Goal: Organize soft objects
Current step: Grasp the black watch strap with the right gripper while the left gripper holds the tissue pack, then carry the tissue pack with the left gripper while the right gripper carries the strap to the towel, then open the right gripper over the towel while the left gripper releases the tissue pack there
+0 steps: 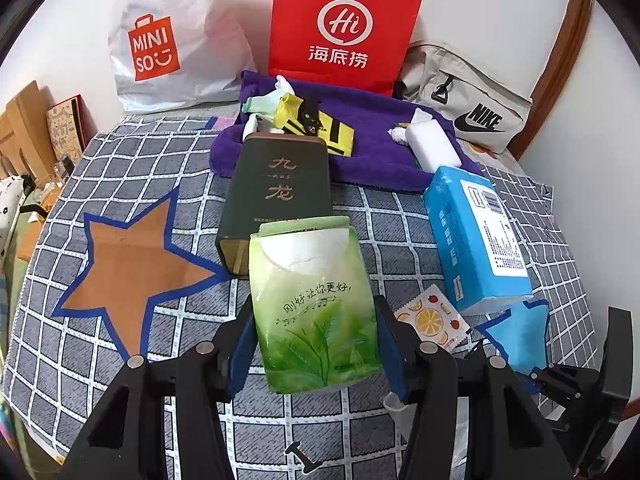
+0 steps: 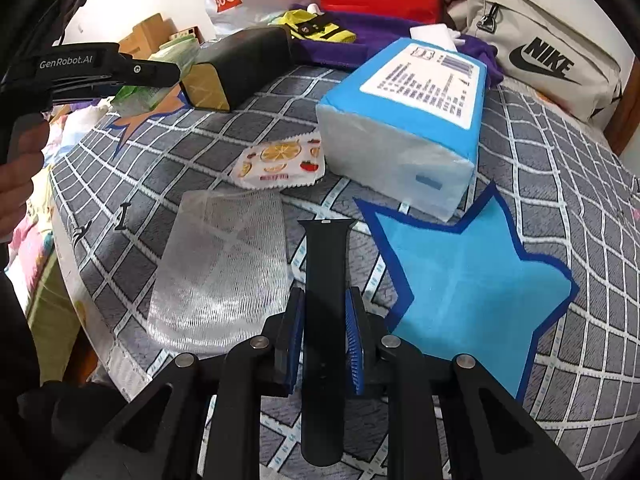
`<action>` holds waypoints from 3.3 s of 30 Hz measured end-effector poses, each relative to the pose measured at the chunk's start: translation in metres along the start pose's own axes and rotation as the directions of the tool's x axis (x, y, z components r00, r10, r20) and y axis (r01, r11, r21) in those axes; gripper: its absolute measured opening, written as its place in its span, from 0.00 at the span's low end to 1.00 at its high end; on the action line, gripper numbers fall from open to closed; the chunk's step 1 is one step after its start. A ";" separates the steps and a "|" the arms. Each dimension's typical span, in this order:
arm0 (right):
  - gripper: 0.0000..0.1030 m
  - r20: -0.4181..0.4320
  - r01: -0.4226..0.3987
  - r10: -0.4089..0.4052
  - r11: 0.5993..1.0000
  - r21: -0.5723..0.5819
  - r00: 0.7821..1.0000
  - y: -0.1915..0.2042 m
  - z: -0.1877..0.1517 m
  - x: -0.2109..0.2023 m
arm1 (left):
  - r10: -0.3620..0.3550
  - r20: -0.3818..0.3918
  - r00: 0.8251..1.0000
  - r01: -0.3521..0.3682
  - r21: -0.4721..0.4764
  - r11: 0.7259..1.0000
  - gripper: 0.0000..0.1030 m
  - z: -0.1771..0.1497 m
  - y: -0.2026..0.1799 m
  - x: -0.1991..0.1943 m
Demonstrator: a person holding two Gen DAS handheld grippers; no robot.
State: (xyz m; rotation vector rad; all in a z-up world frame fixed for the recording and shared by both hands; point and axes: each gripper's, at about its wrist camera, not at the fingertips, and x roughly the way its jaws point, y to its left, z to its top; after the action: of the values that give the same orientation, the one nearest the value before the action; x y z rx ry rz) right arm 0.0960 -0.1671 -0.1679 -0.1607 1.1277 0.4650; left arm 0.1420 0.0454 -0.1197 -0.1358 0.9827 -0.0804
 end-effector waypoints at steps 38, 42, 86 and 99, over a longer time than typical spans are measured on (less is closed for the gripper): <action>0.20 0.313 0.009 -0.045 0.993 0.117 0.949 -0.070 0.192 -0.069 | 0.029 0.118 0.993 -0.034 0.041 0.999 0.50 0.126 -0.005 -0.006; 0.20 0.308 0.033 -0.070 0.992 0.123 0.949 -0.074 0.211 -0.056 | 0.035 0.102 0.994 -0.040 0.040 0.998 0.50 0.139 -0.004 0.008; 0.20 0.119 -0.009 -0.018 0.975 0.224 0.993 -0.176 0.275 0.084 | 0.045 -0.017 0.999 -0.043 0.060 0.997 0.52 0.208 0.005 0.147; 0.21 0.094 -0.049 0.027 0.971 0.234 0.995 -0.182 0.273 0.095 | 0.031 -0.054 0.998 -0.028 0.054 0.998 0.68 0.209 0.006 0.158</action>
State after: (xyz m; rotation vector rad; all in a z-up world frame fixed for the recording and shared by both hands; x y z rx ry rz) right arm 0.4350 -0.2066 -0.1549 0.0893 1.0897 0.3649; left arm 0.4036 0.0476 -0.1368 -0.0711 1.0362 -0.0837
